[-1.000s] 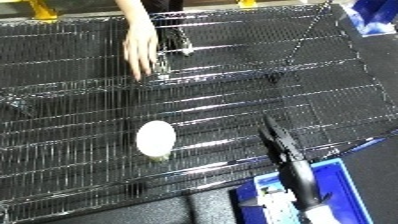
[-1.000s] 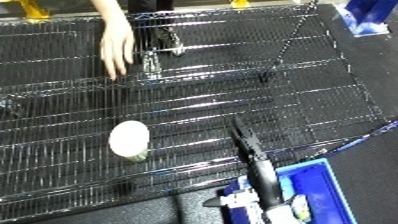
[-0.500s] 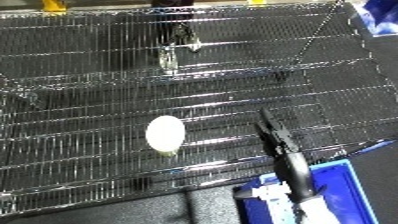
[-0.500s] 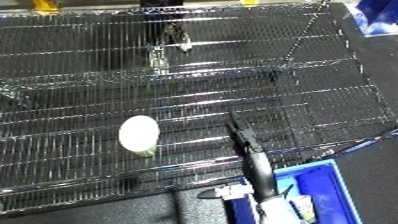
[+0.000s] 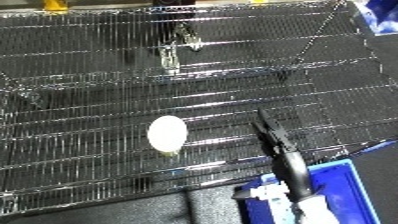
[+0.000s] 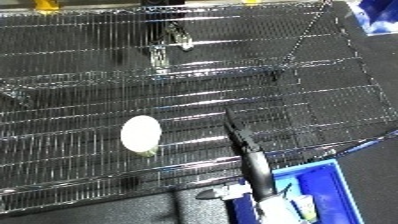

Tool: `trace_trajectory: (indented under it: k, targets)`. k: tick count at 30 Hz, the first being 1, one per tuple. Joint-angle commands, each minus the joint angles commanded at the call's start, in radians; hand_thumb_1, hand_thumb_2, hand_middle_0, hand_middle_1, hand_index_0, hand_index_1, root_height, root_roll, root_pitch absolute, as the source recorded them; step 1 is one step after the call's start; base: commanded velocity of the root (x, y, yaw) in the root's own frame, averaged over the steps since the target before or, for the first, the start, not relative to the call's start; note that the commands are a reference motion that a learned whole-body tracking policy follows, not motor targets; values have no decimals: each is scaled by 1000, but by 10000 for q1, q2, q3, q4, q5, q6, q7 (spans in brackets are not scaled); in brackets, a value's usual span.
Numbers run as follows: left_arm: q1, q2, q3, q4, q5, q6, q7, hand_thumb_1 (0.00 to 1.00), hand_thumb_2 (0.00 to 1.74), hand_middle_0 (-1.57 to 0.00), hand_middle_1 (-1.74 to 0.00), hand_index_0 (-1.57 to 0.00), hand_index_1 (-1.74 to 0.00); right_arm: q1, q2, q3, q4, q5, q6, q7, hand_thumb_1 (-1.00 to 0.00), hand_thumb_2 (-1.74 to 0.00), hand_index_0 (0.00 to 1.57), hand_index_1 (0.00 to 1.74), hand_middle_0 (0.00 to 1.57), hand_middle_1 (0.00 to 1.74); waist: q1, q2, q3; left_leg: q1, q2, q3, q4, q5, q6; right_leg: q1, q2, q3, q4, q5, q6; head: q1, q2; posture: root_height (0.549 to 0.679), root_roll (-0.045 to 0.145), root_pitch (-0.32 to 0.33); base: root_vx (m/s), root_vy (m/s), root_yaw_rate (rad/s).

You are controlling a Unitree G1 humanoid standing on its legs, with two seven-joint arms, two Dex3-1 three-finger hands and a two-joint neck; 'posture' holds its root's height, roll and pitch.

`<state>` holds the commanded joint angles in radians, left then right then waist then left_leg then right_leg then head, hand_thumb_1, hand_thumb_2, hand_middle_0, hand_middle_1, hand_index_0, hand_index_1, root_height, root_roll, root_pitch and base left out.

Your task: Pick up the object and place it into the box

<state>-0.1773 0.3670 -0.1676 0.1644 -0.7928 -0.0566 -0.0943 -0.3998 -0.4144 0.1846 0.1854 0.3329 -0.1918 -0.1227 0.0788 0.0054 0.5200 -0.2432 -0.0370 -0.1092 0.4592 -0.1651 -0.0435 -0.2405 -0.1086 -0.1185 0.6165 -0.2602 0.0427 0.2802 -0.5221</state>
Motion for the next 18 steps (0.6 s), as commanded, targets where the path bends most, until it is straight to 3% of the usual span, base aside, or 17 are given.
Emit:
trace_trajectory:
  k: [6,8,11,14,18]
  targets:
    - [-156,-20,-245,-15,-62,-30,149,1000,1740,-1570,-1740,-1570,-1740,-665,-88,245,239,-166,363,49,0,0,0,0,0,0,110,90,0,-550,-103,30,344,-49,7,-557,-71,-39,342,19,9,125,12,657,58,-25,0,40,47]
    - [-235,-9,-336,-13,-107,-53,252,1000,1740,-1570,-1740,-1570,-1740,-983,-90,356,344,-171,471,-29,0,0,0,0,0,0,144,130,0,-817,-154,43,478,-74,25,-850,-71,-17,505,19,6,201,559,655,57,-12,-5,52,62]
    - [-270,43,-463,-115,-176,-124,407,1000,1740,-1570,-1740,-1570,-1740,-1398,-114,539,368,-160,637,-163,0,0,0,0,0,0,175,219,0,-1247,-244,64,695,-140,94,-1359,-57,40,774,10,7,172,1144,652,53,12,-6,74,53]
    - [-324,122,-592,-360,-272,-215,612,1000,1740,-1570,-1740,-1570,-1740,-1807,-239,736,331,-117,777,-301,0,0,0,0,0,0,216,318,0,-1696,-352,121,825,-185,189,-1890,-42,89,935,35,26,435,1302,649,51,43,-49,84,22]
    - [-408,152,-760,-431,-302,-356,717,1000,1740,-1570,-1740,-1570,-1740,-2332,-378,916,738,-35,602,-340,0,0,0,0,0,0,309,437,0,-2173,-464,167,1007,-268,228,-2403,-59,111,1126,52,61,749,1709,646,49,74,-20,69,34]
